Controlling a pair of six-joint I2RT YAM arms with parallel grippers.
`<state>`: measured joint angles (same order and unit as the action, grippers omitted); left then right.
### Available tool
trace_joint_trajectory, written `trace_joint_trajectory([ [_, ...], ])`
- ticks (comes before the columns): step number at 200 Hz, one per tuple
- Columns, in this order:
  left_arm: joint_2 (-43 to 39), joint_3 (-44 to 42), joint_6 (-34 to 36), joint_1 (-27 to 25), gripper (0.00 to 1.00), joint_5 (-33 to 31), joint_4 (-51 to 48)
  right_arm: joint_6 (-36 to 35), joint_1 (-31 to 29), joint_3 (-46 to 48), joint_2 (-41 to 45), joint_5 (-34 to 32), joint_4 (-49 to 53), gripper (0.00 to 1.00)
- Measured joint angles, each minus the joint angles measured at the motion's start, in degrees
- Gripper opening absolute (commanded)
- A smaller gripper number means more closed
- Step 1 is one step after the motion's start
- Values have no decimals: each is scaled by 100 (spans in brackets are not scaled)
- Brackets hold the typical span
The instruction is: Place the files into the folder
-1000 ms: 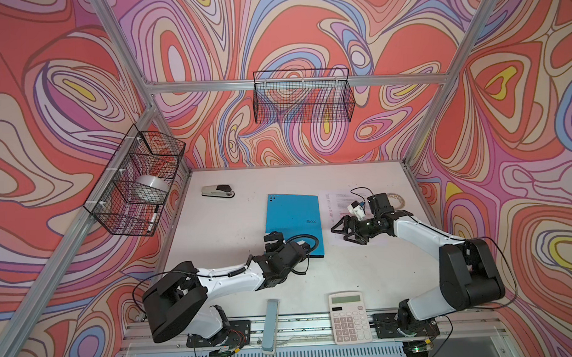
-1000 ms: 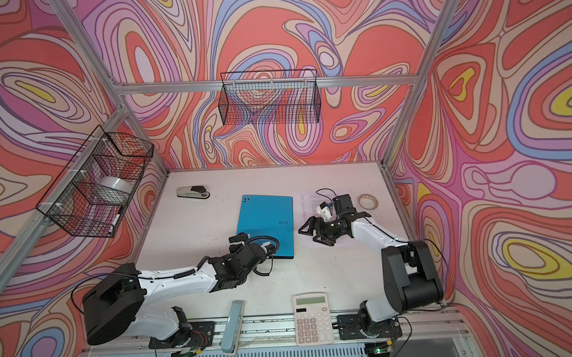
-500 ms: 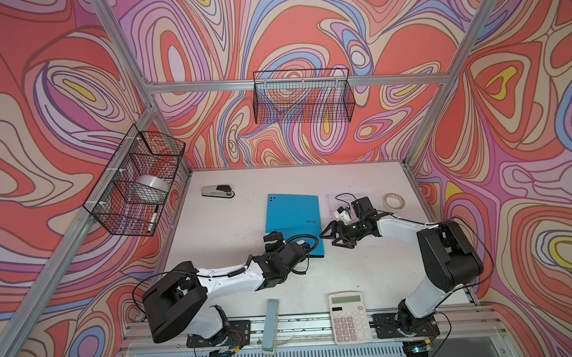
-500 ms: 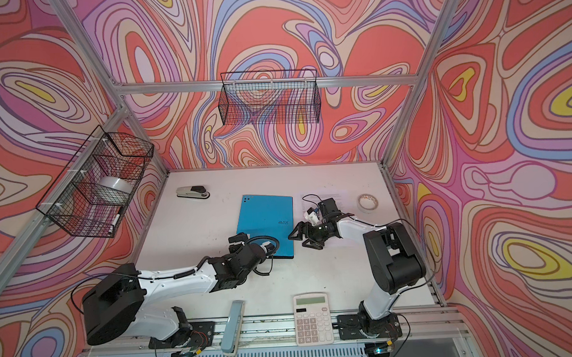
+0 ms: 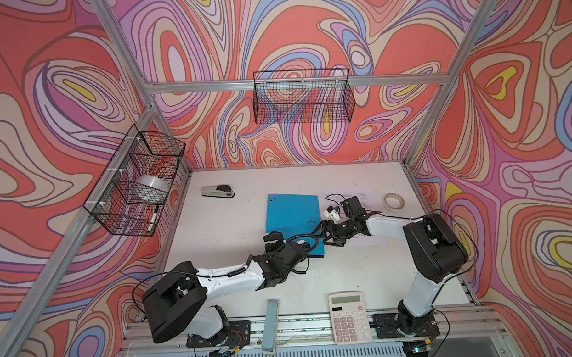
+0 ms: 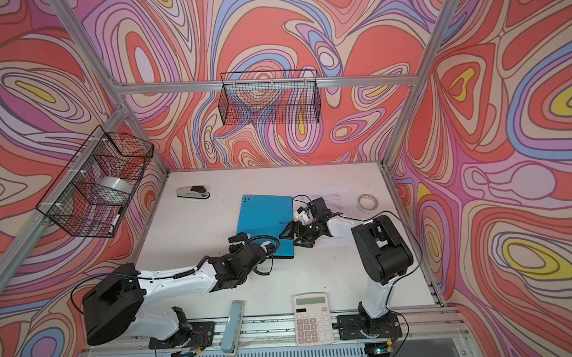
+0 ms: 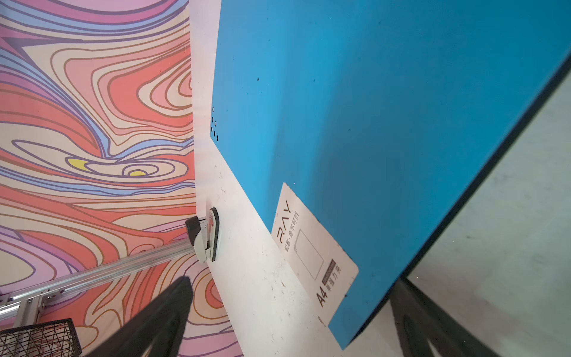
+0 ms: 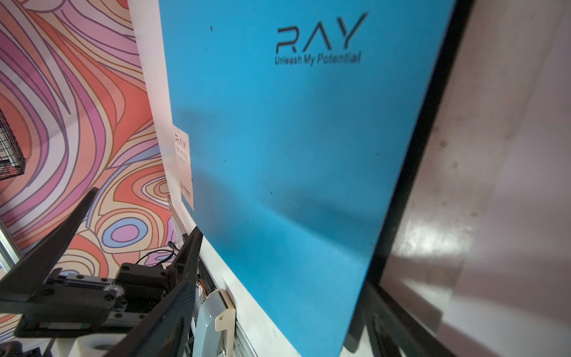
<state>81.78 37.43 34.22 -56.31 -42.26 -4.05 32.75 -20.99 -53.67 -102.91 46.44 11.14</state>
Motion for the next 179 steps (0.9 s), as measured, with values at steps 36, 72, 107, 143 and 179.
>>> trace_joint_trajectory([
  [36,0,0,-31,0,100,2,-17,201,-9,0,-17,142,-282,88],
  [72,-31,37,-122,0,100,68,-129,450,-9,9,-17,299,-610,88],
  [107,-179,144,-188,0,100,267,-415,680,-9,44,-17,428,-892,88],
  [143,-555,396,-203,116,100,647,-1029,850,-9,44,-17,505,-1071,88],
  [179,-986,1143,-468,695,100,1143,-1792,1021,-9,44,46,546,-1163,88],
])
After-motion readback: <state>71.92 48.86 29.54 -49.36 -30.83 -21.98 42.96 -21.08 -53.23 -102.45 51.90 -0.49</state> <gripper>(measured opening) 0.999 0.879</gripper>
